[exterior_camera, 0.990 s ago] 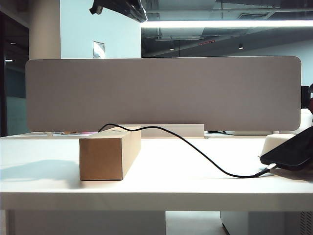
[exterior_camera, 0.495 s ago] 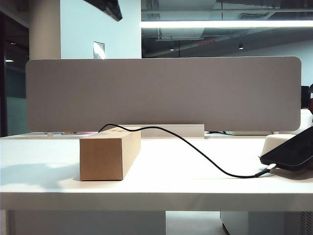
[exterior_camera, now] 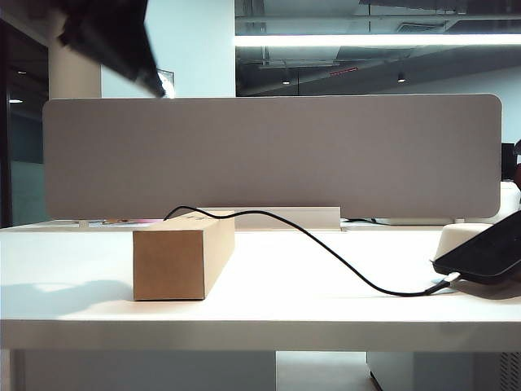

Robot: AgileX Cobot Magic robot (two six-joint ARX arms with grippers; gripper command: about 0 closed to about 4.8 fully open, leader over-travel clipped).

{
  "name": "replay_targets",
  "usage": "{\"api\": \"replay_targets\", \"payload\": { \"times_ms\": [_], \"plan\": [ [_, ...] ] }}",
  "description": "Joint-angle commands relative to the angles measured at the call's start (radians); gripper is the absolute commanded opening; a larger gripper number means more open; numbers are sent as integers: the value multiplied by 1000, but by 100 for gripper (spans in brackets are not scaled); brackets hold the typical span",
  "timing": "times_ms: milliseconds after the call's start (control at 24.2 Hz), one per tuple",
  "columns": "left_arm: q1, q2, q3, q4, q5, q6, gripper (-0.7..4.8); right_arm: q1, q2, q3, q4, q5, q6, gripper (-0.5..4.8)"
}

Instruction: Pick up the charging cable and the phone, plug the charging cable into the charging port on the phone, and finally place them back on the table.

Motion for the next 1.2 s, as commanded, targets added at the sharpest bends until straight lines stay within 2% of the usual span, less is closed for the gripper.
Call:
{"api": "replay_targets", "payload": {
  "times_ms": [41,206,412,577,866,1196],
  "plan": [
    [0,-61,-101,106,-10,-23,-6,0,-48,-27,10,-19,-32,-8],
    [-2,-148,-233,181,-10,-23,-6,0,-150,-73,32,-14,-55,-8],
    [-2,-246,-298,213,-14,-19,-6,0,-284,-137,56,31,-61,-8],
    [-1,-333,-298,213,-98,-19,-6,0,-346,-180,85,7,-61,-8],
    [-1,-376,-298,206,-104,-19,-6,6,-346,-181,119,-39,-53,-8],
    [-1,-376,-298,190,-107,-24,-6,106,-345,-192,116,-13,-50,-9]
  ]
}}
